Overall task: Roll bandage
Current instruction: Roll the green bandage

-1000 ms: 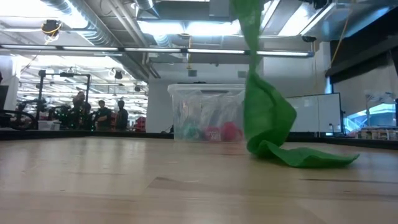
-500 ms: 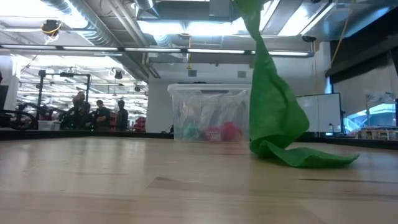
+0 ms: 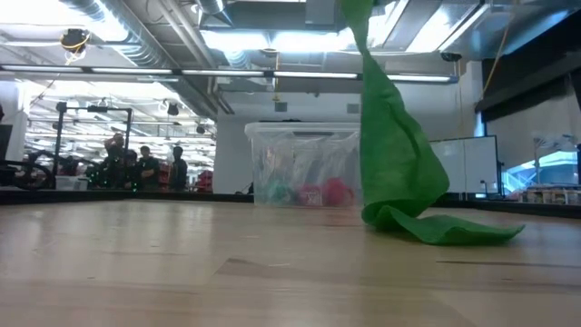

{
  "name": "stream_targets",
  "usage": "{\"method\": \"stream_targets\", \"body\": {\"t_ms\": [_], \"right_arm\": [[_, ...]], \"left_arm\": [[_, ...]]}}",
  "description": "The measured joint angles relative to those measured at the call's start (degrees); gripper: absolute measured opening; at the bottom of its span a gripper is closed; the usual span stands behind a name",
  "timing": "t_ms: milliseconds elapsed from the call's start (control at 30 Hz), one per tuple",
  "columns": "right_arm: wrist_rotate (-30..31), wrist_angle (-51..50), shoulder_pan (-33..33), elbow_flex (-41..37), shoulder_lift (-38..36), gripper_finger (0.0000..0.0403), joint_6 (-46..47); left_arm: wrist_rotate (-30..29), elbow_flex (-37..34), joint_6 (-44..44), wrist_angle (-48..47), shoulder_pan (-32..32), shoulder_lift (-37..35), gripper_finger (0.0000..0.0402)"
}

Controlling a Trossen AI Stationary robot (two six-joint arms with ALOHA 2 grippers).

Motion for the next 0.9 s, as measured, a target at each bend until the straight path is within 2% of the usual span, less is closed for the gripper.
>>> {"method": "stream_targets", "body": {"t_ms": [67,167,233,300,400,467,600,733,833,900], "right_arm": [[3.2,3.3,0.0,0.0,1.9,0.0243,-1.4],[11.9,4.5,-1.0,0.0,3.7,0.0243,-3.3],[14.6,4.3,-2.7,0.0,3.7,0.0243,-5.9],[11.4,4.6,-4.8,0.0,3.6,0.0243,-8.3],[2.2,5.7,-7.4,0.0,3.7,0.0243,-15.9],[-0.6,7.2,-8.0,0.1,3.7,0.0234,-21.4],[1.1,7.4,-7.4,3.0,3.1,0.0183,-29.5],[2.2,7.1,-6.6,5.3,2.6,0.0103,-36.5],[4.4,6.9,-6.6,5.7,2.6,0.0026,-41.3],[5.6,6.5,-6.8,5.7,2.5,0.0012,-43.3]], "left_arm": [[0.0,0.0,-0.2,0.0,0.3,0.0,0.0002],[0.0,0.0,-0.2,0.0,0.5,0.0,0.0002],[0.0,0.0,-0.2,0.0,0.4,0.0,0.0002],[0.5,0.0,-0.8,0.1,0.1,0.0,0.0002],[3.6,0.0,-1.1,0.5,0.0,0.0,0.0002],[4.9,0.0,-1.2,0.7,-0.3,0.0,0.0002],[5.0,0.0,0.3,0.4,-1.0,0.0,0.0002],[5.2,0.0,1.4,0.4,-1.9,0.0,0.0002],[8.7,0.0,1.7,0.1,-3.0,0.0,0.0002],[12.6,0.0,2.2,-0.6,-4.3,0.0,0.0002]]}}
